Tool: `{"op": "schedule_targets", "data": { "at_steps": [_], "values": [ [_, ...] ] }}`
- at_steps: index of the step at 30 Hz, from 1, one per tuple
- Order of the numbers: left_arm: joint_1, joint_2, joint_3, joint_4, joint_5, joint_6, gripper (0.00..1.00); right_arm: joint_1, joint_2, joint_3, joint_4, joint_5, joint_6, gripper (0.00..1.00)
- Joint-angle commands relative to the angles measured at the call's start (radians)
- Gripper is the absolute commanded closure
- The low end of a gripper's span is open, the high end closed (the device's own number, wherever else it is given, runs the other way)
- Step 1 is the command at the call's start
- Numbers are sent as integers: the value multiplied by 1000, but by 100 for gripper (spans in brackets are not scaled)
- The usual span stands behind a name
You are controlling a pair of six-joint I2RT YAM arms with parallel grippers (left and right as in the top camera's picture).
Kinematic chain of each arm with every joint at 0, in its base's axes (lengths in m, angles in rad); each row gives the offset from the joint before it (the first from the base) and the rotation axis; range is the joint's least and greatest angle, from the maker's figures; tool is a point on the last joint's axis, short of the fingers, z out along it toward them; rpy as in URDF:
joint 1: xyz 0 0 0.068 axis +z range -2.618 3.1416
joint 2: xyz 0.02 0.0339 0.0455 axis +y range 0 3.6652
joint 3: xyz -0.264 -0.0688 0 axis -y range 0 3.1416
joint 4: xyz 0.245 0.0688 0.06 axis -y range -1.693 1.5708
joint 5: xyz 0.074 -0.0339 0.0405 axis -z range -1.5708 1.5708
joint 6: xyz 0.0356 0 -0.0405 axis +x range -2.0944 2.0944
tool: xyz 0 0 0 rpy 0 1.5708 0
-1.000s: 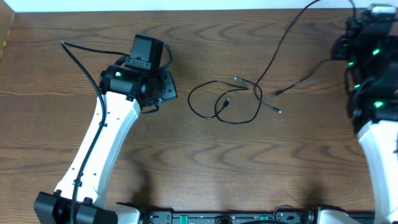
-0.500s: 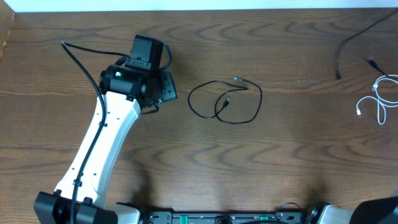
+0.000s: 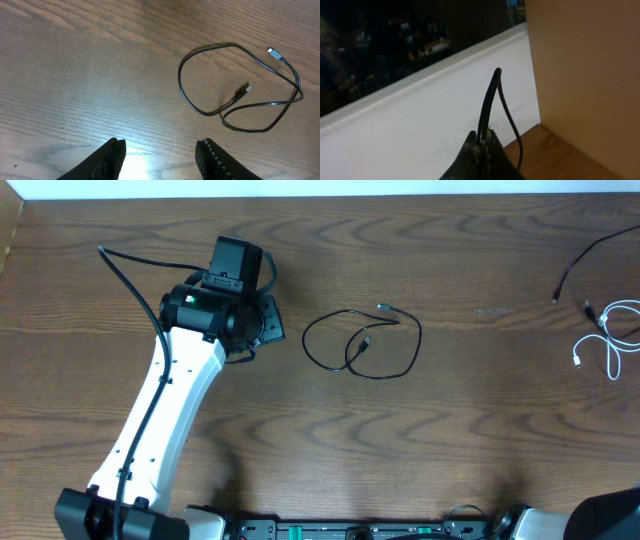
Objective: Untangle cables
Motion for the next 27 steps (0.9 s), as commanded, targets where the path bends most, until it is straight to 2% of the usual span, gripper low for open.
{"op": "schedule_targets", "data": {
  "at_steps": [1,13,17,23,27],
  "values": [
    [3,-7,-2,-3,-3,5,49,-5,34,22,16,8,84,99],
    [3,-7,-2,-3,-3,5,49,-4,124,21,-16,63,441,99],
    [3,-7,-2,-3,-3,5,49,-3,129,21,-98,109,451,99],
    [3,-7,-2,-3,-3,5,49,-3,129,21,-345,249,450,99],
    [3,-7,-2,-3,-3,5,49,-3,129,21,-502,262,450,99]
  ]
}}
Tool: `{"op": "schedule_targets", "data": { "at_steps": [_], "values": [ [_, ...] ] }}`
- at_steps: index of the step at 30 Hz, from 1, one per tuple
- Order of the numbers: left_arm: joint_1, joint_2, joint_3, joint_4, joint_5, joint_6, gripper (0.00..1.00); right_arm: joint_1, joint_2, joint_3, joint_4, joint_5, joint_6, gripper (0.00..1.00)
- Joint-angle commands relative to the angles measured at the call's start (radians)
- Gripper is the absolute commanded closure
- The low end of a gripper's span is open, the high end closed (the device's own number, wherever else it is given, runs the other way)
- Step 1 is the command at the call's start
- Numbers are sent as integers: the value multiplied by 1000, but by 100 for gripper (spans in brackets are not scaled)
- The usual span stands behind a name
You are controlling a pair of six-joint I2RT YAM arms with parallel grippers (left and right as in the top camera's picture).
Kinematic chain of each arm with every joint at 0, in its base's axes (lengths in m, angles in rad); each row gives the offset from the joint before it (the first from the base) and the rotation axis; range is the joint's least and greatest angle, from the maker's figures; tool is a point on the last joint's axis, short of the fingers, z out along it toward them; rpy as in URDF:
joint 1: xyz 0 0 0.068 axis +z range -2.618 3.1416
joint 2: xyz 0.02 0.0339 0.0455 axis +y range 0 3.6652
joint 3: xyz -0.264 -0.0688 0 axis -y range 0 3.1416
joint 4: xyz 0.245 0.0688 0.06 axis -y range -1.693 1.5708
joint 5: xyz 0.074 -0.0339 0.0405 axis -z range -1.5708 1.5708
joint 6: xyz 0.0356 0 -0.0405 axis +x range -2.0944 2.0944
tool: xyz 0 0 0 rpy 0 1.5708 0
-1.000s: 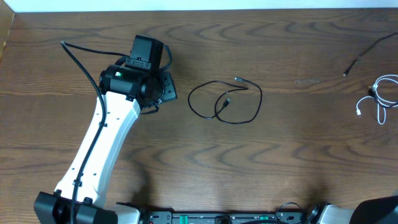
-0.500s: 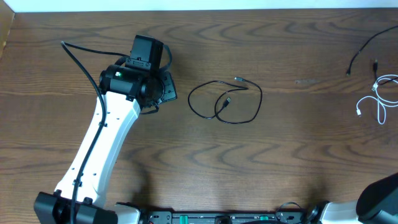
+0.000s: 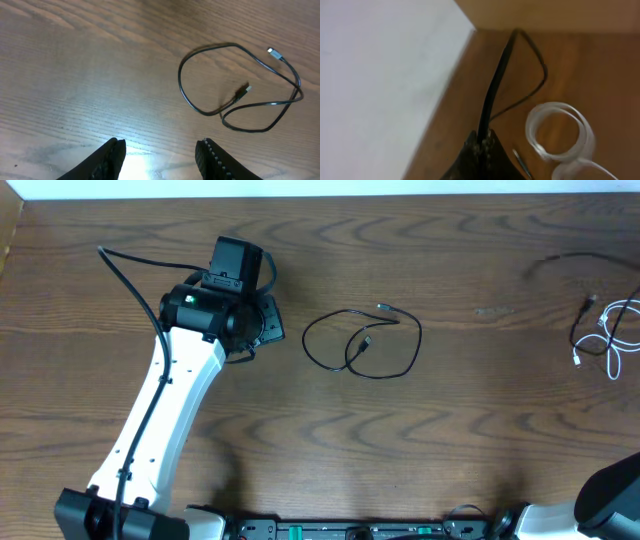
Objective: Untangle cables
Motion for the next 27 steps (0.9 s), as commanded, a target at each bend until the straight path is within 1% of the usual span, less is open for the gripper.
{"op": "schedule_targets", "data": {
  "at_steps": [1,3,5,15,20,27],
  "values": [
    [3,-7,-2,-4,-3,5,49,-3,5,13,-86,48,11,99],
    [3,-7,-2,-7,-3,5,49,-4,5,13,-170,53,11,99],
    [3,-7,-2,-11,-3,5,49,-10,5,13,-214,68,11,99],
    [3,-7,-2,-12,-2,5,49,-50,5,13,-215,236,12,99],
    [3,-7,-2,-12,-3,5,49,-97,5,13,-271,235,13,99],
    [3,-7,-2,-15,-2,2,49,-126,5,13,-293,235,13,99]
  ]
}}
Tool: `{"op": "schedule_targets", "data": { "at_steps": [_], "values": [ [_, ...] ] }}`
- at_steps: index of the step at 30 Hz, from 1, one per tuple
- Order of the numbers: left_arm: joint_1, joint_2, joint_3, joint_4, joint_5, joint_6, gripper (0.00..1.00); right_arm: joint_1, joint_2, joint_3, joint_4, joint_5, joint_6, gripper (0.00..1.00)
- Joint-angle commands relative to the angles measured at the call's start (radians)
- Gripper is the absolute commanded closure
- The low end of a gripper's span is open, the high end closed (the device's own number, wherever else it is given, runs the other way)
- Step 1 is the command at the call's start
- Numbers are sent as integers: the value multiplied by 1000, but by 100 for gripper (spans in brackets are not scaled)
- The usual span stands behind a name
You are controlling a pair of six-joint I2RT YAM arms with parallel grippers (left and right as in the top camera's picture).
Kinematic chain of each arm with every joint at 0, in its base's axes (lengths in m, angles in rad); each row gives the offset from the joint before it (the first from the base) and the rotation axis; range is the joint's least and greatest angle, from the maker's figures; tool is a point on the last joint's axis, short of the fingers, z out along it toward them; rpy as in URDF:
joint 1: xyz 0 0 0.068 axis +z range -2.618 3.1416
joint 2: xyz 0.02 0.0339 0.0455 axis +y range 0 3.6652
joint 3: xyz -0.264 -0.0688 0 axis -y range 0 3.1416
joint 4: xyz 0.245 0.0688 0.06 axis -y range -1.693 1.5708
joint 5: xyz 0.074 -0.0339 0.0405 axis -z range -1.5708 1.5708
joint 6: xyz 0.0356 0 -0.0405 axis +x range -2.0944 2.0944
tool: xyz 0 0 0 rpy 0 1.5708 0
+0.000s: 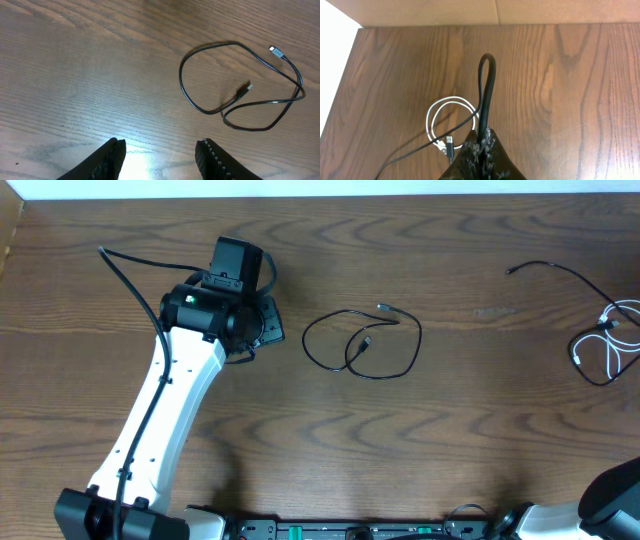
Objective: Untangle cables
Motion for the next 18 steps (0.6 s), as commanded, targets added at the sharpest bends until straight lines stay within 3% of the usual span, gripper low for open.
{"op": "schedule_targets", "data": {
  "at_steps": [1,2,5,6,12,16,18],
  "values": [
    [3,-7,-2,-8,-3,2,49,-15,5,12,0,24,11,98],
    [3,-7,-2,-10,-3,1,49,-15,5,12,4,19,11,83],
    [3,-7,-2,-11,-3,2,49,-14,5,12,4,7,10,53],
    [3,-7,-2,-11,-3,2,49,-14,5,12,3,-5,10,50],
    [3,-7,-2,-10,-3,2,49,-11,5,12,7,-316,-23,32],
    [3,-7,-2,-10,-3,1,49,68,6,11,57,-481,-246,27],
    [3,-7,-2,-10,-3,2,49,117,8,11,92,-509,-373,32]
  ]
}}
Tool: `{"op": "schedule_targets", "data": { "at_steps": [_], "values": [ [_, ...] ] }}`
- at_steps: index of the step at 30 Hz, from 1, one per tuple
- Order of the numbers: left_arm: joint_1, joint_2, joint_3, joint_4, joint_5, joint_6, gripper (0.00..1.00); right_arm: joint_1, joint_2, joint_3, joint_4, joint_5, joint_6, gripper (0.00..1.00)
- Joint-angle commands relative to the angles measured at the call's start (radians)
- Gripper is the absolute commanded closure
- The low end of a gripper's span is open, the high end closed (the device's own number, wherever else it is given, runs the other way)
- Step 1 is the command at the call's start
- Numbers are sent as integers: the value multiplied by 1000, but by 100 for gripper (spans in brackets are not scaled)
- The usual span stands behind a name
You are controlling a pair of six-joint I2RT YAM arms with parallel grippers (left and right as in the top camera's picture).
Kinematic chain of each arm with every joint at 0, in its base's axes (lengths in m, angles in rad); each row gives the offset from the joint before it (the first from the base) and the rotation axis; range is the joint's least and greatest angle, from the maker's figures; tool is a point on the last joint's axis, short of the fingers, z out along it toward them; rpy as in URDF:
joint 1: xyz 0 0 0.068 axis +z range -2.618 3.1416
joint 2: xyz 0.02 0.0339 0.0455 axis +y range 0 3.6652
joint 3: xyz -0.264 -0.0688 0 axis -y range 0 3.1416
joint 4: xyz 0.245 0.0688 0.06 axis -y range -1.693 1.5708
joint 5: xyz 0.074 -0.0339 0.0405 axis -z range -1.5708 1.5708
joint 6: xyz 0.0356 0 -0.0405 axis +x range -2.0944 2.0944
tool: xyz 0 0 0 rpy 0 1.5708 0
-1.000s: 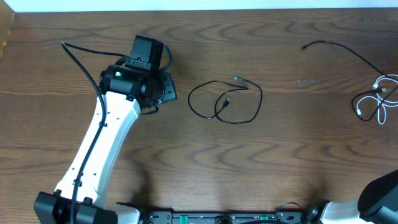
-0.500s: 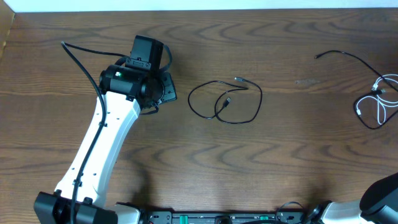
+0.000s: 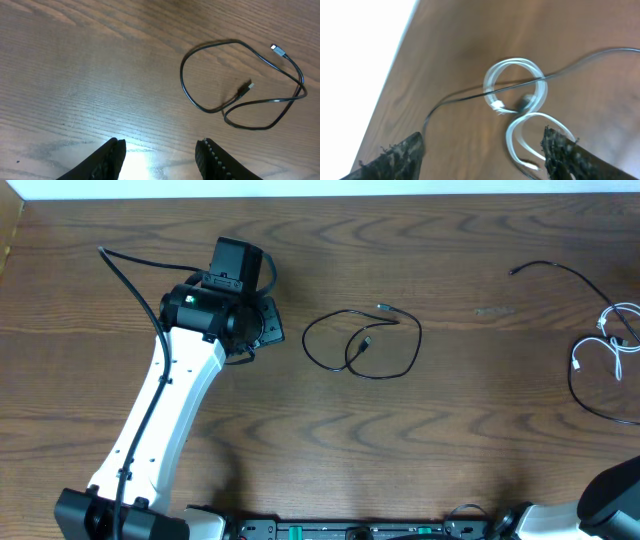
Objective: Untangle cables
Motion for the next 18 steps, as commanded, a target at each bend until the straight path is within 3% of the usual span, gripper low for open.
{"op": "schedule_targets", "data": {
  "at_steps": [1,3,9,14,18],
  "values": [
    [3,-7,-2,-3,-2,2,49,104,9,11,43,-139,-289,33],
    [3,-7,-2,-3,-2,2,49,160,9,12,55,-144,-359,34],
    [3,-7,-2,-4,-2,2,49,237,13,42,61,-145,-371,37],
    [3,-7,-2,-4,-2,-2,49,246,93,222,-87,-104,-389,44],
    [3,-7,-2,-4,11,-2,49,245,186,340,-202,-34,-408,43]
  ]
}}
